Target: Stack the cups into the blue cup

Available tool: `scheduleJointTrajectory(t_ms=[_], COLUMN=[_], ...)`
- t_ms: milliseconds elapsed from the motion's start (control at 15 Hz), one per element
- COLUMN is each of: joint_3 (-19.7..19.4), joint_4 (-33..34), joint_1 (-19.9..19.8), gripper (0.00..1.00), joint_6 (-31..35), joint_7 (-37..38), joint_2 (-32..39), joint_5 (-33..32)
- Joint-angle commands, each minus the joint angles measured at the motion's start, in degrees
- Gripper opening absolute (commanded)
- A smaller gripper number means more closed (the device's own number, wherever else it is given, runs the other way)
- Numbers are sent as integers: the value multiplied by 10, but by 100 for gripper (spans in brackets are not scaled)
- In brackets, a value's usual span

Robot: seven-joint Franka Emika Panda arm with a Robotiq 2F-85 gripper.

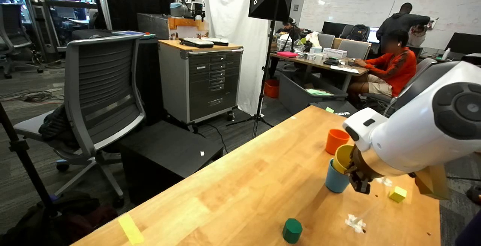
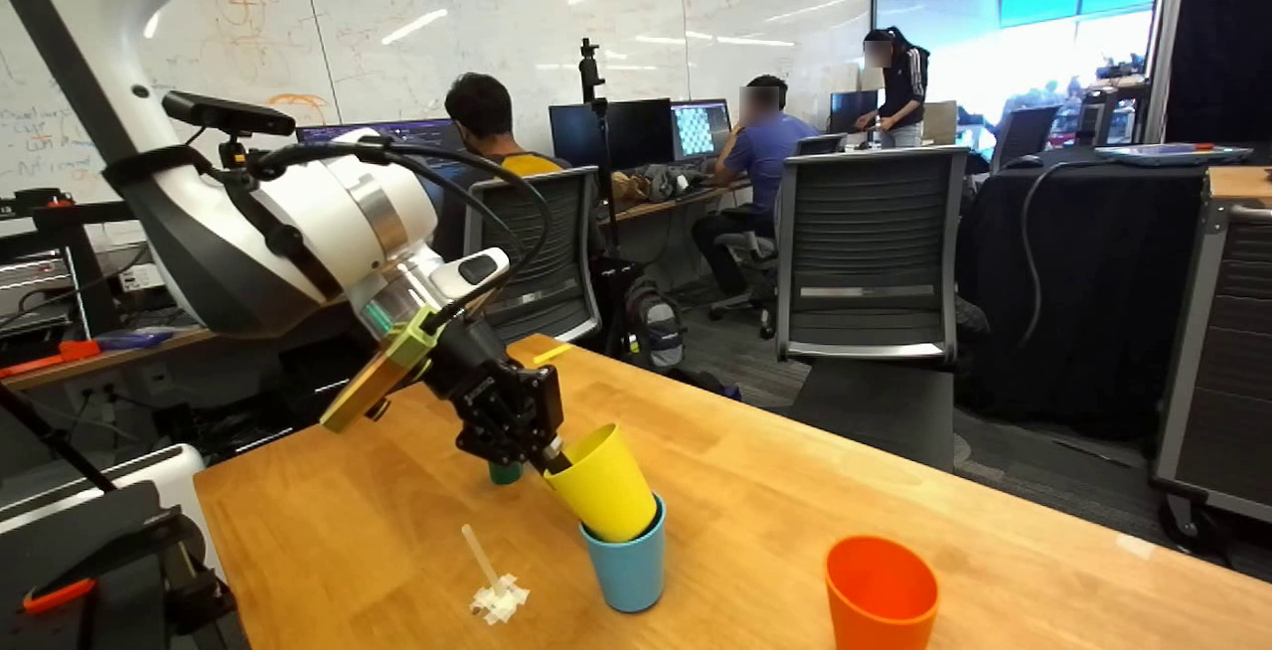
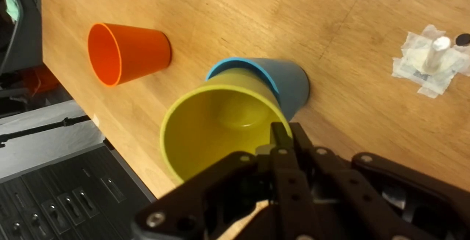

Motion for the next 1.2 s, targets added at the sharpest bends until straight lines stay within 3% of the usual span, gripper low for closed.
scheduleJointTrajectory(t_ms=[0, 533, 933, 1133], joint_3=[1, -2, -8, -2], joint_4=[10, 14, -8, -14], joint_1=[-3, -14, -44, -61], gripper=[36, 98, 100, 100], joint_6=[3, 17, 65, 87], joint_7=[-8, -29, -94, -158], joint_2=[2, -16, -96, -141], joint_5=[15, 47, 132, 213])
